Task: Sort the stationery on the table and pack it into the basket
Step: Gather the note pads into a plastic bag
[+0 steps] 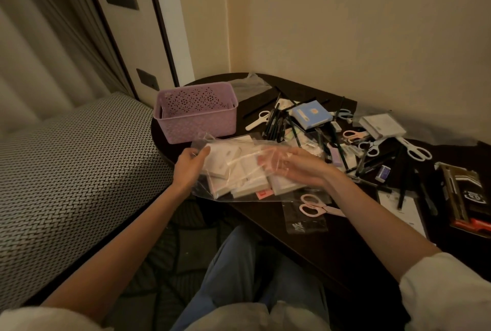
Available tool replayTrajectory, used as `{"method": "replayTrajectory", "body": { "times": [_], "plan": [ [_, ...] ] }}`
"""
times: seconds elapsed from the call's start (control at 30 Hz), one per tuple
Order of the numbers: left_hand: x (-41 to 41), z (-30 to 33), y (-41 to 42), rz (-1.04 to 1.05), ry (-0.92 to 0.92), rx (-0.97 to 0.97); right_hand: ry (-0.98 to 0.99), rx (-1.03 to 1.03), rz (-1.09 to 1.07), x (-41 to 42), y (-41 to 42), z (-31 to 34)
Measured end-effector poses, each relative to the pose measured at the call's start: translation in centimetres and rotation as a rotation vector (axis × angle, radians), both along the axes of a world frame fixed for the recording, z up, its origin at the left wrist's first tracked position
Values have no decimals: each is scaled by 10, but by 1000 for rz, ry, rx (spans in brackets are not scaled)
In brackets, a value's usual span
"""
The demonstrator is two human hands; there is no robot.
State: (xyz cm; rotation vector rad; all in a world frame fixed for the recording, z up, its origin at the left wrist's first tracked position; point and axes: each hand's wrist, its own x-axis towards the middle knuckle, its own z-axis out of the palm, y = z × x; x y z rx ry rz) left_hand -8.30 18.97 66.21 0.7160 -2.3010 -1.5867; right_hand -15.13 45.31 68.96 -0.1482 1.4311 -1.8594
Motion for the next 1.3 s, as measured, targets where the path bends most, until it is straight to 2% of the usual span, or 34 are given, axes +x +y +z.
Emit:
{"method": "replayTrajectory", "body": {
  "times": [0.1,0.3,0.4,0.5,0.73,0.83,0.9,1.0,1.1,1.2,1.3],
  "plan": [
    [-3,-1,1,25,65,18,105,43,88,-8,-17,-1],
    [-8,-3,2,5,155,28,455,320,143,-8,-40,0],
    [-11,-3,1,15,161,57,506,316,197,-12,-42,0],
    [-13,-4,1,34,146,90,517,314,150,-14,-47,-1],
    [-15,-2,1,17,136,25,628,483,171,-16,-42,-4],
    [-13,-2,0,1,105,26,686,553,242,-16,-33,-6],
    [-12,-1,1,-1,59,-13,753,525,240,-13,-30,-10],
    [-10,0,0,17,-69,-102,868,490,151,-9,-30,-17],
    [-8,4,-4,-13,-203,-173,898,462,195,-4,-33,-19],
    [-10,6,-9,-6,-236,-107,910,539,327,1,-36,-17],
    [-11,7,-8,21,-152,96,902,547,324,2,-34,-13]
  ]
}}
